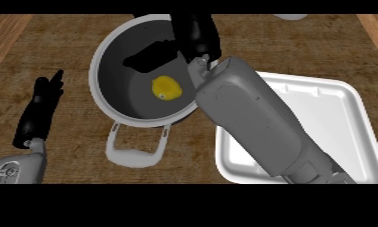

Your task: Pick the lemon from the tray and place it in the pot

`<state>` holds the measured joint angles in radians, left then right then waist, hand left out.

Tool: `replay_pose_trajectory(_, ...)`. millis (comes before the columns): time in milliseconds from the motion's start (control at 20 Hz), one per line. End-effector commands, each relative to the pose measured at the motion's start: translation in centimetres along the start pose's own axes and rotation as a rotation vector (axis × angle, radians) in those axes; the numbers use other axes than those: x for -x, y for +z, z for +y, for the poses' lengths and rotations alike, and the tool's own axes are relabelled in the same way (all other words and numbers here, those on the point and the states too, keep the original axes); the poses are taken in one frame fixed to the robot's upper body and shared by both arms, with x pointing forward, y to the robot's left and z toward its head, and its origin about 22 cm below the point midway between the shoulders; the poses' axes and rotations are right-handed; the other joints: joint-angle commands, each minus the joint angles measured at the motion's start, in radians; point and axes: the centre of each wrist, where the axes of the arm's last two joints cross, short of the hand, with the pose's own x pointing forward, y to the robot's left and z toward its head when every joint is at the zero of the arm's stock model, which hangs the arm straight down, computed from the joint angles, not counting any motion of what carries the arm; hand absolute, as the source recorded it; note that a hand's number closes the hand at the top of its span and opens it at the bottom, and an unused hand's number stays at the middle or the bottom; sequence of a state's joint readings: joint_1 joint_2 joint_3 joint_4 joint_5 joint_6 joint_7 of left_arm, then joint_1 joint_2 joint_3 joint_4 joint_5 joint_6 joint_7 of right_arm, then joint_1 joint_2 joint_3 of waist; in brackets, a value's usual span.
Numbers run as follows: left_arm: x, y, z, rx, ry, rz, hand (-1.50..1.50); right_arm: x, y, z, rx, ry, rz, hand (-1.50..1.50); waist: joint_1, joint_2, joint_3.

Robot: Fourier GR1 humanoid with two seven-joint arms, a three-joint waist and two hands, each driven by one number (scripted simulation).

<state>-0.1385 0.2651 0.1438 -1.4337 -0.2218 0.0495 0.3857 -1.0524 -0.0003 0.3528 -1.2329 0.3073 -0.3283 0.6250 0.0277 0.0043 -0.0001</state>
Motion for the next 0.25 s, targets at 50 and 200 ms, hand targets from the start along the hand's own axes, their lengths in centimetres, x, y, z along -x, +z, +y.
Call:
replay_pose_trajectory(50,0.1,-0.2,1.7,-0.003,0.013,0.016,0.0,2.3,-0.9,-1.7,0.171,-0.13,0.001,-1.5,-0.016,-0.002,0.0)
replay_pose_trajectory(200,0.3,0.2,1.1,-0.013,0.02,0.032,0.0,5.0,-1.2,-5.0,0.226,-0.169,0.021,-1.5,-0.021,-0.003,0.001)
